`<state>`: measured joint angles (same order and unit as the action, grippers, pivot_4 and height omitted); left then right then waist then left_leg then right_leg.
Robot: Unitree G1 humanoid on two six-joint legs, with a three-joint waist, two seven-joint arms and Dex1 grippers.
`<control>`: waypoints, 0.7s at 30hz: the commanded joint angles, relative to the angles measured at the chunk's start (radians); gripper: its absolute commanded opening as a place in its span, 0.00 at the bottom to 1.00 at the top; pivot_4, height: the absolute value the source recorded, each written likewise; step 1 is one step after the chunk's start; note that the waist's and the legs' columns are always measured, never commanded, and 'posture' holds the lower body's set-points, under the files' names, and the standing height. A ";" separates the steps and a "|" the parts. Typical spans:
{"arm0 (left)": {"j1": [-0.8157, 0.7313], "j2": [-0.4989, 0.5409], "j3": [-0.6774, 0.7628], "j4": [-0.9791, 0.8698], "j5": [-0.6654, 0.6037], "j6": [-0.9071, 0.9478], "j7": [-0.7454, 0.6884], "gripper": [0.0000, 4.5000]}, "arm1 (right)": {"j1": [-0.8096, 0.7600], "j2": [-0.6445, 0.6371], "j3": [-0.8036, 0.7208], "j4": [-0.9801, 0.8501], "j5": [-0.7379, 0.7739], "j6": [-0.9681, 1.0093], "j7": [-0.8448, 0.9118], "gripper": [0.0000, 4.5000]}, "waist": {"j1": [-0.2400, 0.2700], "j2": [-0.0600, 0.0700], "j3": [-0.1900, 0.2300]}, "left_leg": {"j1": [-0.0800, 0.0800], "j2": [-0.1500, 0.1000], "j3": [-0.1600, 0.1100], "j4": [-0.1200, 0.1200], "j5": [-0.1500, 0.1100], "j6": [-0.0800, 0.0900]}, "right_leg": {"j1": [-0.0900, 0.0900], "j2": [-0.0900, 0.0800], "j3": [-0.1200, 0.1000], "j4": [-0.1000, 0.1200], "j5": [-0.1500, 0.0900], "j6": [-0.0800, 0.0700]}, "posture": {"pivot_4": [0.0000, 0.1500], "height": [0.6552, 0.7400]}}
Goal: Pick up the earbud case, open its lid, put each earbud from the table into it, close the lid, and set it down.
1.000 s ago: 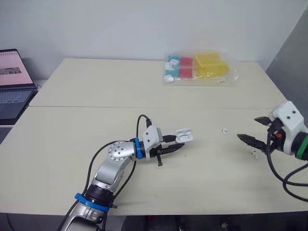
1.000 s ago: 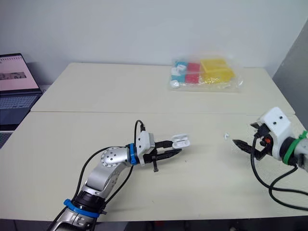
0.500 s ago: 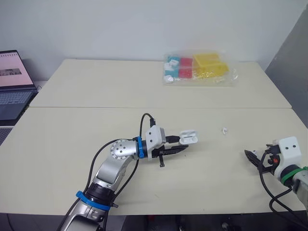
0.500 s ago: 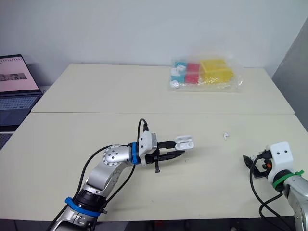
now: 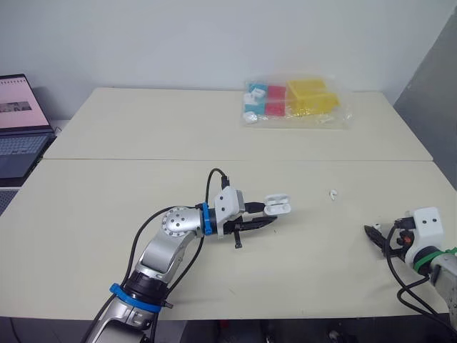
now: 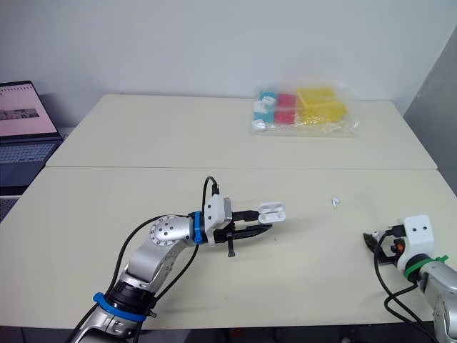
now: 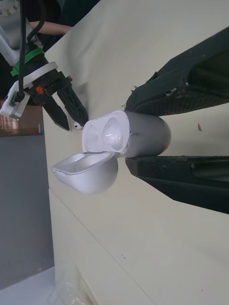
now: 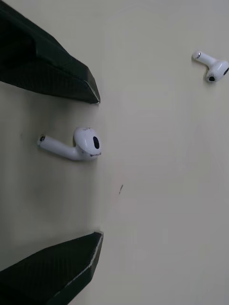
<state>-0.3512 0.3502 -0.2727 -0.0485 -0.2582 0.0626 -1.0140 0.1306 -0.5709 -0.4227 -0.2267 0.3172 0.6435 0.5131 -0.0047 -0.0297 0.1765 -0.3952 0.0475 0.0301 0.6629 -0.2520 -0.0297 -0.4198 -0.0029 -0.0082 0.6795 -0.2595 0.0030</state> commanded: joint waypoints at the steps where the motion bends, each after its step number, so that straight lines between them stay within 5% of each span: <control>1: 0.000 0.003 0.005 -0.054 -0.012 0.004 0.003 0.17 | 0.002 -0.010 0.007 -0.004 0.021 0.024 0.011 0.72 | 0.000 0.000 0.000 | 0.000 0.000 0.000 0.000 0.000 0.000 | 0.000 0.000 0.000 0.000 0.000 0.000 | 1.00 0.87; 9: 0.010 0.012 0.003 -0.061 -0.003 0.002 0.007 0.17 | 0.071 -0.126 0.036 -0.086 0.060 0.054 0.141 0.09 | 0.004 0.000 0.000 | -0.001 0.000 -0.001 0.000 0.000 0.000 | 0.000 0.000 -0.001 -0.001 0.000 0.000 | 1.00 0.87; 16: 0.029 0.031 0.001 -0.085 0.000 0.003 0.001 0.17 | 0.094 -0.400 0.166 -0.227 0.018 -0.085 0.417 0.09 | -0.003 0.002 0.001 | 0.000 0.000 0.000 0.000 0.000 0.000 | 0.000 0.000 0.000 0.000 0.000 0.000 | 1.00 0.87; 21: 0.047 0.039 -0.006 -0.109 0.002 0.006 0.002 0.17 | -0.018 -0.614 0.363 -0.169 -0.116 -0.267 0.613 0.09 | -0.002 0.000 0.001 | 0.002 0.000 -0.001 0.000 0.000 0.000 | 0.001 0.000 -0.001 0.000 0.000 0.000 | 1.00 0.87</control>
<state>-0.3033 0.3894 -0.2771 -0.1132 -0.2545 0.0764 -1.0139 0.1368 -1.1620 -0.0912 -0.4044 0.2407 0.4355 1.0669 -0.0070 -0.0293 0.1778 -0.3935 0.0473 0.0291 0.6629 -0.2520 -0.0297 -0.4192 -0.0028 -0.0096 0.6790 -0.2596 0.0032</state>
